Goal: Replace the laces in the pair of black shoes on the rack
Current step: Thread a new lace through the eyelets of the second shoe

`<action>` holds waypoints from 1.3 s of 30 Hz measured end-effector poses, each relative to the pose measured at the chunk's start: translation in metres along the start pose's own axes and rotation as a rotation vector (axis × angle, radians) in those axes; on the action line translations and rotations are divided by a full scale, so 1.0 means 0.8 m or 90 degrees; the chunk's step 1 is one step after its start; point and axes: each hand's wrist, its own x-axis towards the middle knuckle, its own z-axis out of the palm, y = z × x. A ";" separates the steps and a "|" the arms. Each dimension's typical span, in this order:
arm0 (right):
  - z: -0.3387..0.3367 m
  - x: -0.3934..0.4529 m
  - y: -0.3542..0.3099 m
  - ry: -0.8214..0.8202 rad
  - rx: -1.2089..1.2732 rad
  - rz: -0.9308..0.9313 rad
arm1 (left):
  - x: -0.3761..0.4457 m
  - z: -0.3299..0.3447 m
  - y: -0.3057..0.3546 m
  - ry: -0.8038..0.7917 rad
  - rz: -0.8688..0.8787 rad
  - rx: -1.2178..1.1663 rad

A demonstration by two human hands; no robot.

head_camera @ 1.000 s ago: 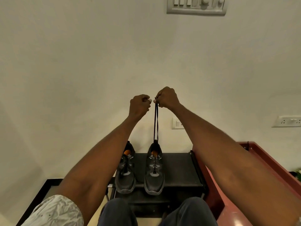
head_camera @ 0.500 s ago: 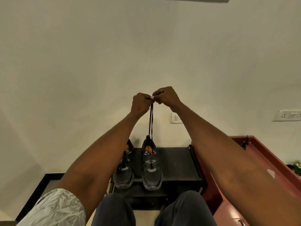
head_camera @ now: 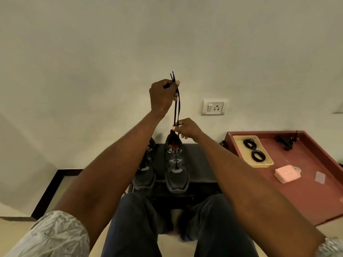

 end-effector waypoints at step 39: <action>0.088 0.046 0.165 -0.057 -0.045 0.037 | -0.080 -0.018 -0.319 -0.327 -0.295 0.363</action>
